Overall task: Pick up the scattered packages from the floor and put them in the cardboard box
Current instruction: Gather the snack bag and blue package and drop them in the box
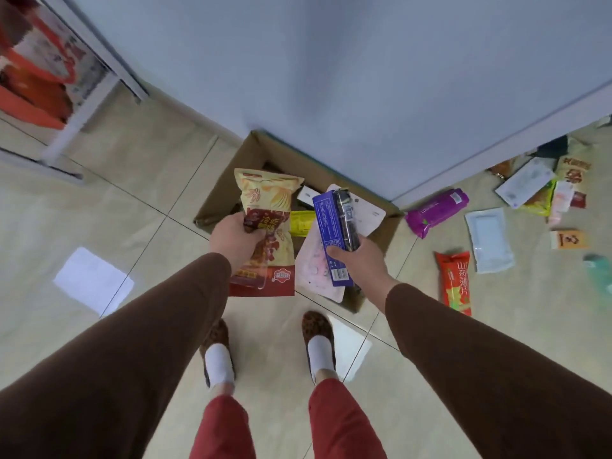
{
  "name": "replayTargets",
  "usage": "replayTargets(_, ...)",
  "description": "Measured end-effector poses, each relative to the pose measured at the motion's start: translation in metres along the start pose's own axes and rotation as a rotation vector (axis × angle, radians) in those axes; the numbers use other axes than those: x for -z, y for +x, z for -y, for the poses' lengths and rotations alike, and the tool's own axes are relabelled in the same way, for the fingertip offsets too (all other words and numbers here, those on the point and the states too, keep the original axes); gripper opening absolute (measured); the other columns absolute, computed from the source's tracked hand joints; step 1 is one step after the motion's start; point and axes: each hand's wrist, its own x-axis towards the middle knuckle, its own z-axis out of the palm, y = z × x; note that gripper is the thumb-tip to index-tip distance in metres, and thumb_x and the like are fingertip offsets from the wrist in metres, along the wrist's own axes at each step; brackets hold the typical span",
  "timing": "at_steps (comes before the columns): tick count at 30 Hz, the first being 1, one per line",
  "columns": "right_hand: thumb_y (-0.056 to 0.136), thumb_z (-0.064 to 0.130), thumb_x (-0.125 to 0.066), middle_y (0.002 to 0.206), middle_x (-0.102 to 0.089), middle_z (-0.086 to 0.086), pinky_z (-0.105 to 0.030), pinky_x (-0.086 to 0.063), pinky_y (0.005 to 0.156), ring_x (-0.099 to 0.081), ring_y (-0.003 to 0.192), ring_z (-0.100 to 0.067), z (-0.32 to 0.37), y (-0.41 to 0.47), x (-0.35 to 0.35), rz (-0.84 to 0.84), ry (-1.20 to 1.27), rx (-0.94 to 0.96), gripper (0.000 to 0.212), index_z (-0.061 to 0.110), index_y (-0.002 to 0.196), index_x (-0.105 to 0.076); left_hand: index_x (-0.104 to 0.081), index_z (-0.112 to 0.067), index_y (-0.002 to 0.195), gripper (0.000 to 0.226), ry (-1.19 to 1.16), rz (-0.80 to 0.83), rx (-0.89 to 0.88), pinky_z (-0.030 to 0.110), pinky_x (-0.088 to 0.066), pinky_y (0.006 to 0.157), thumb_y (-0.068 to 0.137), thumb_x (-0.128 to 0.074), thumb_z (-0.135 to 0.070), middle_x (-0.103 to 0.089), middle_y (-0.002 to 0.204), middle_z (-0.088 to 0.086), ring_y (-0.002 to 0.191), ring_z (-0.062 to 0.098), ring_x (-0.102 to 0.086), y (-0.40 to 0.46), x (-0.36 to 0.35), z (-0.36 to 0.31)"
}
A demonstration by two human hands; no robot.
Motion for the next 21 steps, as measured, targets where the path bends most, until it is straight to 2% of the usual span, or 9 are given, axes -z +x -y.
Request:
replayTargets(5, 0.085, 0.033, -0.080, 0.102, -0.073, -0.002, -0.044, -0.060, 0.088, -0.072, 0.092, -0.023, 0.018, 0.015, -0.017, -0.070, 0.026, -0.041, 0.028, 0.025, 0.105, -0.060, -0.069, -0.016, 0.111, 0.023, 0.096, 0.080, -0.108, 0.037, -0.053, 0.090, 0.092, -0.067, -0.029, -0.073, 0.104, 0.003, 0.097, 0.025, -0.067, 0.050, 0.013, -0.010)
replayTargets(9, 0.080, 0.034, -0.083, 0.105, -0.073, -0.009, -0.046, -0.061, 0.086, -0.073, 0.091, -0.026, 0.033, 0.025, -0.023, -0.117, 0.065, -0.118, 0.043, 0.011, 0.111, -0.064, -0.068, -0.016, 0.114, 0.031, 0.168, 0.185, -0.181, 0.040, -0.055, 0.091, 0.086, -0.071, -0.029, -0.072, 0.106, 0.007, 0.100, 0.030, -0.067, 0.075, 0.020, -0.021)
replayTargets(11, 0.079, 0.036, -0.083, 0.111, -0.070, -0.010, -0.037, -0.059, 0.072, -0.069, 0.087, -0.021, 0.038, 0.024, -0.023, -0.182, 0.098, -0.176, 0.052, 0.009, 0.118, -0.061, -0.061, -0.018, 0.131, 0.048, 0.225, 0.218, -0.222, 0.035, -0.050, 0.096, 0.086, -0.072, -0.030, -0.067, 0.124, 0.008, 0.113, 0.030, -0.063, 0.081, 0.023, -0.025)
replayTargets(13, 0.082, 0.036, -0.081, 0.118, -0.065, -0.010, -0.025, -0.045, 0.054, -0.062, 0.075, -0.012, 0.038, 0.018, -0.026, -0.256, 0.105, -0.217, 0.053, 0.011, 0.124, -0.061, -0.051, -0.019, 0.140, 0.057, 0.268, 0.229, -0.258, 0.033, -0.046, 0.095, 0.087, -0.072, -0.031, -0.064, 0.129, 0.009, 0.116, 0.030, -0.060, 0.083, 0.027, -0.026)
replayTargets(14, 0.084, 0.035, -0.079, 0.120, -0.064, -0.009, -0.023, -0.039, 0.052, -0.059, 0.073, -0.011, 0.035, 0.015, -0.028, -0.276, 0.112, -0.223, 0.049, 0.013, 0.125, -0.061, -0.050, -0.019, 0.139, 0.058, 0.289, 0.239, -0.274, 0.033, -0.045, 0.093, 0.087, -0.071, -0.031, -0.064, 0.128, 0.009, 0.115, 0.030, -0.060, 0.084, 0.029, -0.025)
replayTargets(18, 0.087, 0.032, -0.075, 0.124, -0.063, -0.005, -0.022, -0.042, 0.059, -0.063, 0.092, -0.017, 0.023, -0.006, -0.039, -0.300, 0.111, -0.196, 0.039, 0.018, 0.122, -0.065, -0.055, -0.018, 0.135, 0.052, 0.408, 0.279, -0.381, 0.032, -0.045, 0.093, 0.087, -0.072, -0.027, -0.061, 0.130, 0.008, 0.115, 0.026, -0.059, 0.074, 0.030, -0.023)
replayTargets(21, 0.088, 0.029, -0.073, 0.128, -0.060, -0.003, -0.031, -0.053, 0.075, -0.066, 0.097, -0.019, 0.016, -0.025, -0.043, -0.311, 0.058, -0.162, 0.035, 0.020, 0.121, -0.066, -0.057, -0.018, 0.133, 0.050, 0.498, 0.324, -0.524, 0.035, -0.044, 0.098, 0.087, -0.073, -0.027, -0.058, 0.131, 0.007, 0.117, 0.027, -0.057, 0.063, 0.026, -0.025)
